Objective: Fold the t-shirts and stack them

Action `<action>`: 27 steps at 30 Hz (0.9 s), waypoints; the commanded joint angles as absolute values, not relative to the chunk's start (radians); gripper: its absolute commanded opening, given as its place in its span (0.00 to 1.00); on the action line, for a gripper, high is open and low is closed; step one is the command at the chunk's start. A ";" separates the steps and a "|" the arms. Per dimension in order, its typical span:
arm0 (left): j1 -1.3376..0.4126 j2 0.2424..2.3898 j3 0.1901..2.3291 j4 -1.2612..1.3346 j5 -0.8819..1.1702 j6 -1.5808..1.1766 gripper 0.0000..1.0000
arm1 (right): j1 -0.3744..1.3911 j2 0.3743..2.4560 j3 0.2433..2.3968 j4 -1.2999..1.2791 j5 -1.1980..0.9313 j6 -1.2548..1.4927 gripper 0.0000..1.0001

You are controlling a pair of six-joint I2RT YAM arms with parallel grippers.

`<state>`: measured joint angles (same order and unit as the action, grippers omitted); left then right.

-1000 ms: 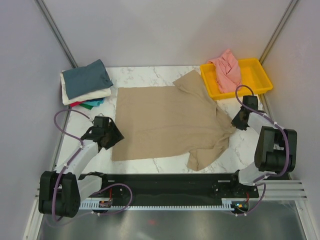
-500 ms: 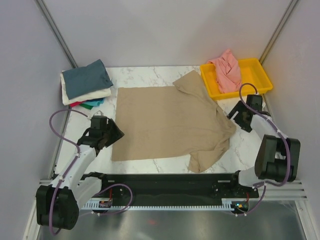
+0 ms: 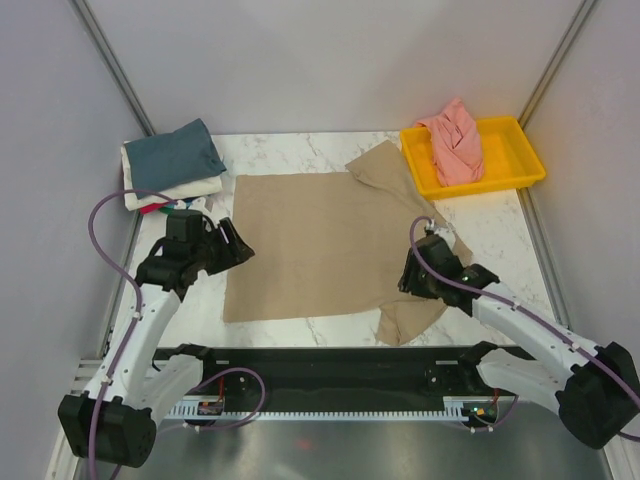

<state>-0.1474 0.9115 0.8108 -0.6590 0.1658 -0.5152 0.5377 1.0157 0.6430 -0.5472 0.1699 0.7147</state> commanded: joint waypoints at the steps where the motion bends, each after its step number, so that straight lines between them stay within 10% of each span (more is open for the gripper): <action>1: -0.152 0.882 0.805 -0.674 0.241 -0.439 0.65 | 0.673 1.009 0.604 -0.603 0.280 0.888 0.51; 27: -0.152 0.893 0.802 -0.661 0.239 -0.436 0.64 | 0.865 1.258 0.581 -0.569 0.434 0.963 0.31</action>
